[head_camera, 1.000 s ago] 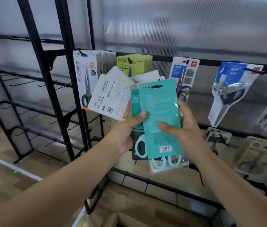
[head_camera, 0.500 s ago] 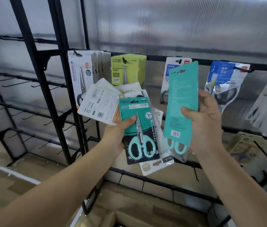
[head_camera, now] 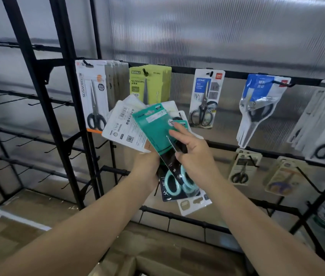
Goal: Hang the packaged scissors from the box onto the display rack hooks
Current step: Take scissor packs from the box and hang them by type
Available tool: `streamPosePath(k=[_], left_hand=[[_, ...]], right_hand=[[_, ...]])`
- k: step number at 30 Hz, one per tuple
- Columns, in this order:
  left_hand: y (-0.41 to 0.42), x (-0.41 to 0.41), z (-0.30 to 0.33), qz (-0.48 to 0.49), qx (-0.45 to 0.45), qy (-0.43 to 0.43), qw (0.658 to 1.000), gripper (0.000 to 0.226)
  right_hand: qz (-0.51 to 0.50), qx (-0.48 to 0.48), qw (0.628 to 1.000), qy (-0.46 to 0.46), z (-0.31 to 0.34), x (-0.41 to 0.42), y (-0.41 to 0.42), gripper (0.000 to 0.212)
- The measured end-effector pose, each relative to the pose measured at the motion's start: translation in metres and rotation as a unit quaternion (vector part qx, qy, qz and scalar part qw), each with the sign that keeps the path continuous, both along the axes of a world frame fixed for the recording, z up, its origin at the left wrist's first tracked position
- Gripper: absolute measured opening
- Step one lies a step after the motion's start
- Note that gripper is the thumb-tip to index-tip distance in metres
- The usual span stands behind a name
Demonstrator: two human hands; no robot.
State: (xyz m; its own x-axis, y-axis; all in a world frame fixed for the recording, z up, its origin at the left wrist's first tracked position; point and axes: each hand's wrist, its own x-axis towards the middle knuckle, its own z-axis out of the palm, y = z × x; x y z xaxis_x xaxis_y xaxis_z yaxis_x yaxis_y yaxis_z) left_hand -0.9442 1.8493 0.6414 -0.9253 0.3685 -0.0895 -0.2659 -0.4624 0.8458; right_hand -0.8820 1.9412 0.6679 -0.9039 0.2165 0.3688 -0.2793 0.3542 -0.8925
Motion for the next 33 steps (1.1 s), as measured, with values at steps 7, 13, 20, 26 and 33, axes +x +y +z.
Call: streamPosePath(k=[7, 13, 20, 26, 33], left_hand=[[-0.004, -0.005, -0.002, 0.016, -0.033, -0.022, 0.999, 0.014], [-0.003, -0.005, -0.002, 0.038, -0.041, -0.016, 0.998, 0.018], [-0.004, -0.003, -0.003, 0.011, -0.013, -0.013, 1.0, 0.013], [-0.012, -0.005, -0.006, -0.008, -0.003, -0.01, 1.0, 0.016], [0.0, 0.007, -0.011, -0.063, -0.019, -0.063, 0.996, 0.02]], right_hand=[[-0.174, 0.189, 0.964, -0.07, -0.012, 0.003, 0.019, 0.056], [-0.17, 0.163, 0.967, -0.098, -0.018, 0.003, 0.027, 0.036], [-0.186, 0.061, 0.978, -0.069, -0.019, 0.01, 0.03, 0.032], [-0.201, -0.152, 0.967, 0.037, -0.005, 0.014, 0.037, 0.024], [-0.128, -0.283, 0.941, 0.136, 0.011, -0.008, 0.028, 0.017]])
